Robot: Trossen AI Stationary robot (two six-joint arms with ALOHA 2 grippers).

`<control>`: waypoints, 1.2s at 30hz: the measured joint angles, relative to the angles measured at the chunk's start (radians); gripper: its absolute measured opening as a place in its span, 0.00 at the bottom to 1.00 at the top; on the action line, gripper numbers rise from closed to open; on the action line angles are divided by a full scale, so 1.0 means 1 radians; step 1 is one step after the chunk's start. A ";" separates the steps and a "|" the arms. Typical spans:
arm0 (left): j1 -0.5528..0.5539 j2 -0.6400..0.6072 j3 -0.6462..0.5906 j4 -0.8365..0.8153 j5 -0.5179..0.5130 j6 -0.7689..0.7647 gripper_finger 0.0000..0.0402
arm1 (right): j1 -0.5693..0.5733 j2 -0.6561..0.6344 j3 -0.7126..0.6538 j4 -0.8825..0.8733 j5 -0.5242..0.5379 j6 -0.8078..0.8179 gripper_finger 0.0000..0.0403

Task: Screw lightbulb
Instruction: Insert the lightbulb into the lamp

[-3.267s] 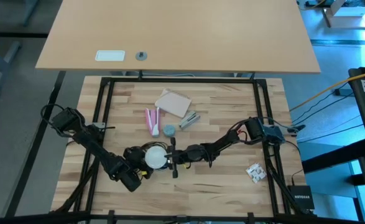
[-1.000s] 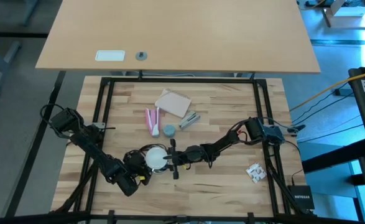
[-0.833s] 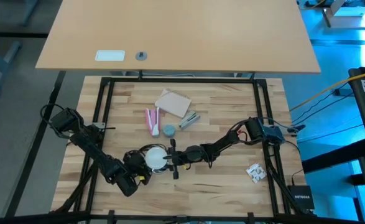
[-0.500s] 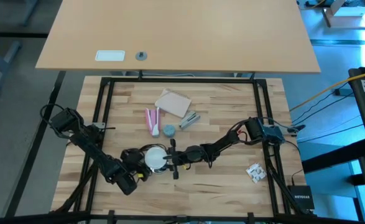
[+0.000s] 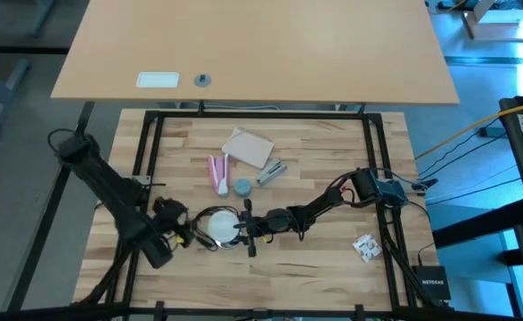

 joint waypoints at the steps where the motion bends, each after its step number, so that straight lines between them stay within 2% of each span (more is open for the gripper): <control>1: -0.011 -0.035 0.000 -0.037 -0.010 0.018 0.55 | 0.000 0.000 0.000 0.000 -0.001 0.000 0.46; 4: -0.054 -0.146 -0.037 -0.032 -0.094 0.096 0.55 | 0.000 0.000 0.000 0.000 -0.005 0.000 0.46; 6: -0.085 -0.206 -0.093 0.074 -0.188 0.160 0.55 | 0.000 0.000 0.000 0.000 -0.005 0.000 0.46; 9: -0.121 -0.274 -0.228 0.313 -0.288 0.230 0.55 | 0.000 0.000 0.000 0.000 -0.005 0.000 0.46; 16: -0.144 -0.297 -0.595 1.022 -0.309 0.265 0.55 | 0.000 0.000 0.000 0.000 -0.015 0.000 0.46; 20: -0.119 -0.297 -0.684 1.295 -0.322 0.366 0.55 | -0.002 0.000 0.000 0.000 -0.015 0.000 0.46; 24: -0.085 -0.297 -0.682 1.324 -0.322 0.382 0.55 | -0.008 0.000 0.000 0.002 -0.020 0.000 0.46; 31: -0.022 -0.297 -0.676 1.322 -0.312 0.263 0.55 | -0.014 0.000 0.000 -0.002 -0.022 0.002 0.46; 33: -0.006 -0.297 -0.676 1.320 -0.284 0.236 0.55 | -0.014 0.000 0.000 -0.003 -0.022 0.002 0.46; 36: 0.017 -0.297 -0.676 1.320 -0.185 0.218 0.55 | -0.014 0.000 0.000 -0.003 -0.025 0.004 0.46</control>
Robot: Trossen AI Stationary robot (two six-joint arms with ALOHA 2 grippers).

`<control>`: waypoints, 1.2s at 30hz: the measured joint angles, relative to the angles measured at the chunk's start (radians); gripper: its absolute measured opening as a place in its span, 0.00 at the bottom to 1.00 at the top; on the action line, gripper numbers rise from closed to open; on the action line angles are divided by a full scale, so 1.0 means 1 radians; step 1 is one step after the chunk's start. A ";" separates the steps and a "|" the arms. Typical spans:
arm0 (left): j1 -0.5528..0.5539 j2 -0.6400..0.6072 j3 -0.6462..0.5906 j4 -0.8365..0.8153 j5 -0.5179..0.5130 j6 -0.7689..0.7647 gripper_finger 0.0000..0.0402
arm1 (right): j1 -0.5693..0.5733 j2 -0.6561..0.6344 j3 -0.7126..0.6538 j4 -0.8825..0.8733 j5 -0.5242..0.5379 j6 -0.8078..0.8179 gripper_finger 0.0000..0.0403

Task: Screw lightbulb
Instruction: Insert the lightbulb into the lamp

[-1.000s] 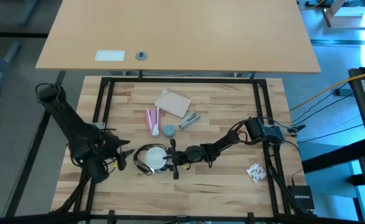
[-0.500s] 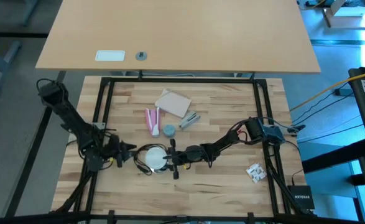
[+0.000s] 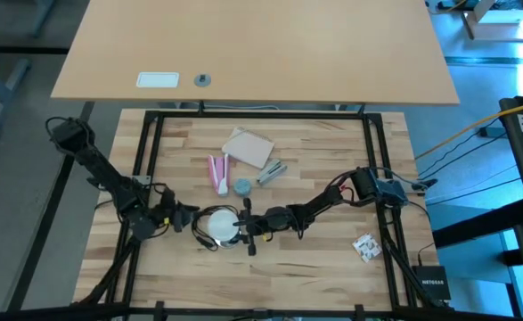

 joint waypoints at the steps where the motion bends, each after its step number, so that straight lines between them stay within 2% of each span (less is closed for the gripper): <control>1: 0.007 0.000 0.000 0.001 0.037 0.000 0.55 | 0.000 0.000 0.000 0.000 -0.007 0.000 0.45; 9: 0.066 0.000 0.001 0.063 0.135 0.078 0.55 | 0.000 0.000 0.000 -0.002 -0.026 0.001 0.36; 18: 0.107 0.045 0.001 0.103 0.216 0.071 0.55 | 0.000 0.000 0.000 -0.004 -0.017 0.001 0.47; 22: 0.108 0.112 0.038 0.101 0.249 0.058 0.55 | 0.000 0.000 0.000 -0.005 -0.017 0.001 0.45; 31: 0.121 0.335 0.175 0.090 0.262 0.131 0.55 | 0.000 0.000 0.000 -0.004 -0.017 0.001 0.40; 36: 0.150 0.440 0.223 0.090 0.352 0.188 0.55 | 0.000 0.000 0.000 -0.004 -0.017 0.001 0.41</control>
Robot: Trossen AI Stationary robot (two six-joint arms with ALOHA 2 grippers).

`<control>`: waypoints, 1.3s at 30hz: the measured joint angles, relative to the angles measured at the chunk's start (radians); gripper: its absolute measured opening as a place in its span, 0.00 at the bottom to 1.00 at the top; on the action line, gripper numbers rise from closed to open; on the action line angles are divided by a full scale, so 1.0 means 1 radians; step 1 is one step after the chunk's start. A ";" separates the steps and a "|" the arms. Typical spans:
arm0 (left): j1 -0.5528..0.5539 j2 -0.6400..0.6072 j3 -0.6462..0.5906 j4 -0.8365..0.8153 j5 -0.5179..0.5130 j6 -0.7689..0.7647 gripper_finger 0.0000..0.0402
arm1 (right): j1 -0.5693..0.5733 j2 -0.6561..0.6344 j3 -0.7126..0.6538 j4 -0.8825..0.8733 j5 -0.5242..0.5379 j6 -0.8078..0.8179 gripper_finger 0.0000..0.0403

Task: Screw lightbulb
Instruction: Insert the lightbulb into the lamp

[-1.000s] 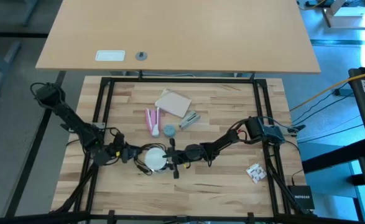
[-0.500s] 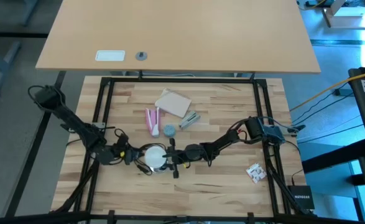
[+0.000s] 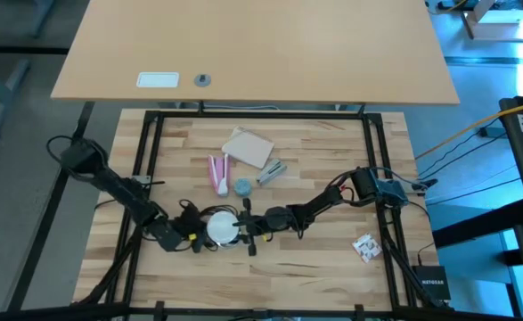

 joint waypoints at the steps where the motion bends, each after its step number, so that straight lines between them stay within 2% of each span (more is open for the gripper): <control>1: 0.007 0.016 0.008 0.000 0.021 0.013 0.55 | 0.000 0.000 0.000 0.000 0.000 0.000 0.41; 5: 0.024 0.045 0.027 -0.014 0.057 0.059 0.55 | 0.001 0.000 0.000 0.001 0.000 0.000 0.41; 12: 0.025 0.041 0.060 -0.157 0.082 0.075 0.55 | 0.000 0.000 0.000 0.003 0.000 -0.001 0.41; 23: 0.034 0.041 0.116 -0.310 0.043 0.082 0.55 | 0.000 0.000 0.000 0.004 0.001 -0.001 0.41; 32: 0.100 0.041 0.117 -0.307 0.043 0.173 0.55 | 0.000 0.000 0.000 0.005 0.004 -0.001 0.41; 39: 0.094 0.008 0.114 -0.334 0.036 0.186 0.55 | 0.000 0.000 0.000 0.005 0.003 -0.002 0.41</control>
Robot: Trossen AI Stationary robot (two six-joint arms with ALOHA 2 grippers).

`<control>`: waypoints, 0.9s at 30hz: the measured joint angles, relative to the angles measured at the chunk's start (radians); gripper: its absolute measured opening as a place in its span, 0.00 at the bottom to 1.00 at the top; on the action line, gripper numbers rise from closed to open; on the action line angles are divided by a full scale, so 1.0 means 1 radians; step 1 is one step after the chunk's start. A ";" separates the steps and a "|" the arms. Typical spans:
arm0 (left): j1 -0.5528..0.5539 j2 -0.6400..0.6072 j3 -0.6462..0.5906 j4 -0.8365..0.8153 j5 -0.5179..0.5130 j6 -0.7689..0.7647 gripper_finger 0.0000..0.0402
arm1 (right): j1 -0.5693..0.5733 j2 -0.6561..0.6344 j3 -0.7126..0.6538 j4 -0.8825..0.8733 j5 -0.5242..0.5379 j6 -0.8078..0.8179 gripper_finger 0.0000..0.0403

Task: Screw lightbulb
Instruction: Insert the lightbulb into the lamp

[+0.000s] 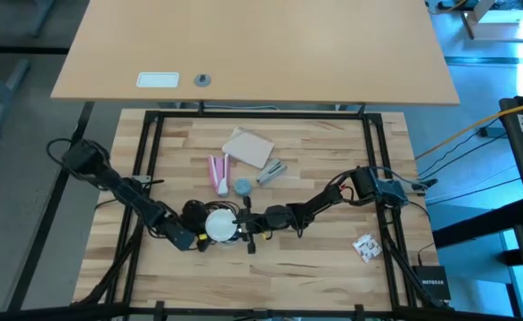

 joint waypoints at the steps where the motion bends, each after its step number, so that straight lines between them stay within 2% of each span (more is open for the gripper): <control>1: 0.000 -0.012 0.000 -0.017 -0.003 0.005 0.55 | 0.000 0.000 0.000 0.000 -0.001 0.000 0.41; 7: 0.018 -0.073 -0.002 -0.124 -0.011 -0.006 0.55 | 0.001 0.000 0.000 0.000 -0.006 0.001 0.41; 27: -0.019 -0.242 0.000 -0.115 -0.001 0.083 0.55 | 0.001 0.000 0.000 -0.005 -0.040 -0.002 0.41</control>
